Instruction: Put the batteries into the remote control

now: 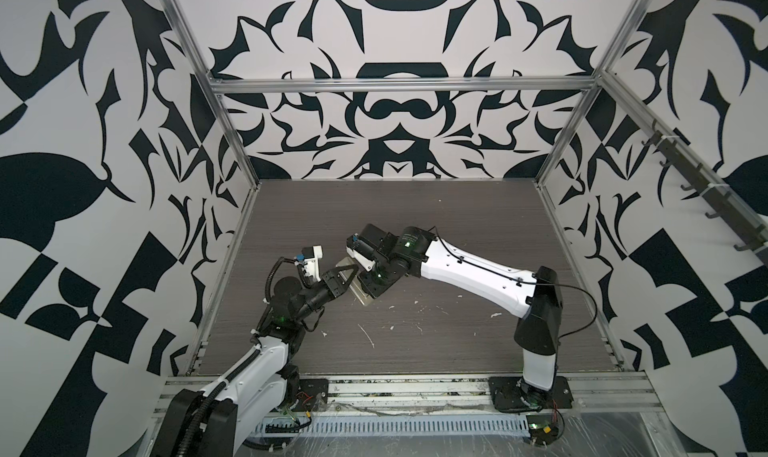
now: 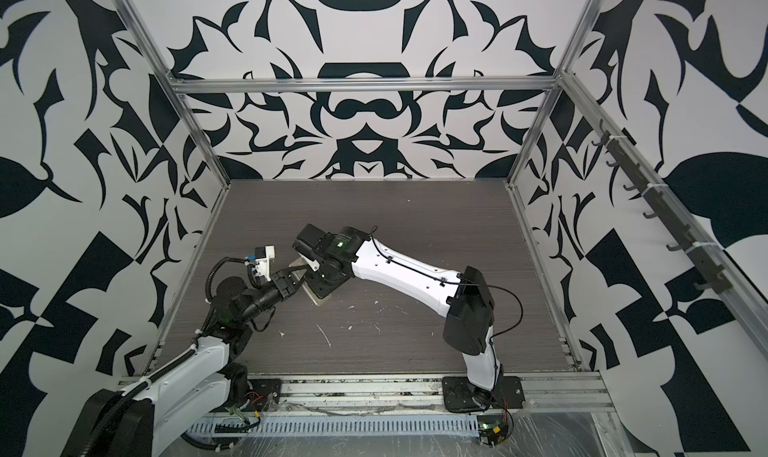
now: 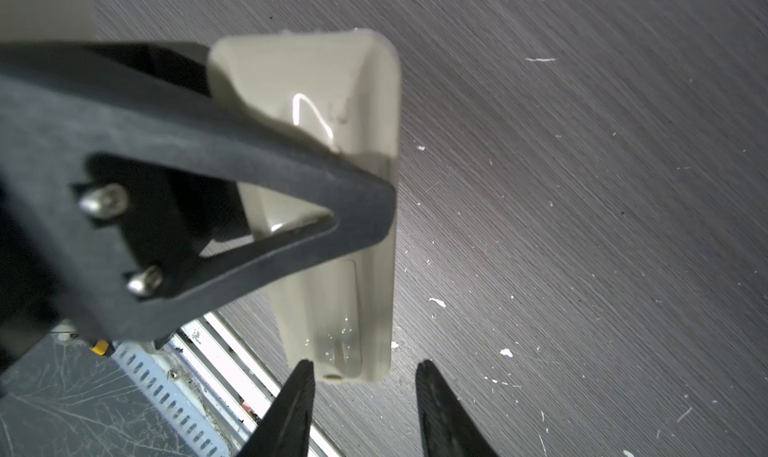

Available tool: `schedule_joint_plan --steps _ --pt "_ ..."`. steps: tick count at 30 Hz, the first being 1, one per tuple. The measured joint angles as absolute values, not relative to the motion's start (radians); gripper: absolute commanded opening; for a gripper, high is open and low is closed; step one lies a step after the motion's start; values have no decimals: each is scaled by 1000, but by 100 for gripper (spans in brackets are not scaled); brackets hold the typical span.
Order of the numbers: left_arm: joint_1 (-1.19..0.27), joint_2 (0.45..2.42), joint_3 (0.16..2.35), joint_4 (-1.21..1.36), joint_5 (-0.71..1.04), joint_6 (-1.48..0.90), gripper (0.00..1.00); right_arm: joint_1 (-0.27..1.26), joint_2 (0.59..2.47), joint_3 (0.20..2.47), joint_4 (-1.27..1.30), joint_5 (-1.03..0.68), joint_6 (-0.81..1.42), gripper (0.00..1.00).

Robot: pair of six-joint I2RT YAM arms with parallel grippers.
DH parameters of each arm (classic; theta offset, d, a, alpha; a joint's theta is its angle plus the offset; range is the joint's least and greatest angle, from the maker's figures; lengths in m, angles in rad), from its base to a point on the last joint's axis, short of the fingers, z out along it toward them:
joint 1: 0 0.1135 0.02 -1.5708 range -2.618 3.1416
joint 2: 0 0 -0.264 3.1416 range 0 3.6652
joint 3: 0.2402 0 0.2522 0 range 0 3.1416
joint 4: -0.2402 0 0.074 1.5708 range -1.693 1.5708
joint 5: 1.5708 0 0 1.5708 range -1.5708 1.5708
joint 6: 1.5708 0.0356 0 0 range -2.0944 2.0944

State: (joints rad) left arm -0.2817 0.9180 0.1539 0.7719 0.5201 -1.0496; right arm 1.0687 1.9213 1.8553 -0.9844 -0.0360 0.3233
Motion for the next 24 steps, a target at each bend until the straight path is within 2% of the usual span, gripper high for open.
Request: schedule_joint_plan --steps 24 --pt "-279 927 144 717 497 -1072 0 1046 1932 1766 -889 -49 335 42"
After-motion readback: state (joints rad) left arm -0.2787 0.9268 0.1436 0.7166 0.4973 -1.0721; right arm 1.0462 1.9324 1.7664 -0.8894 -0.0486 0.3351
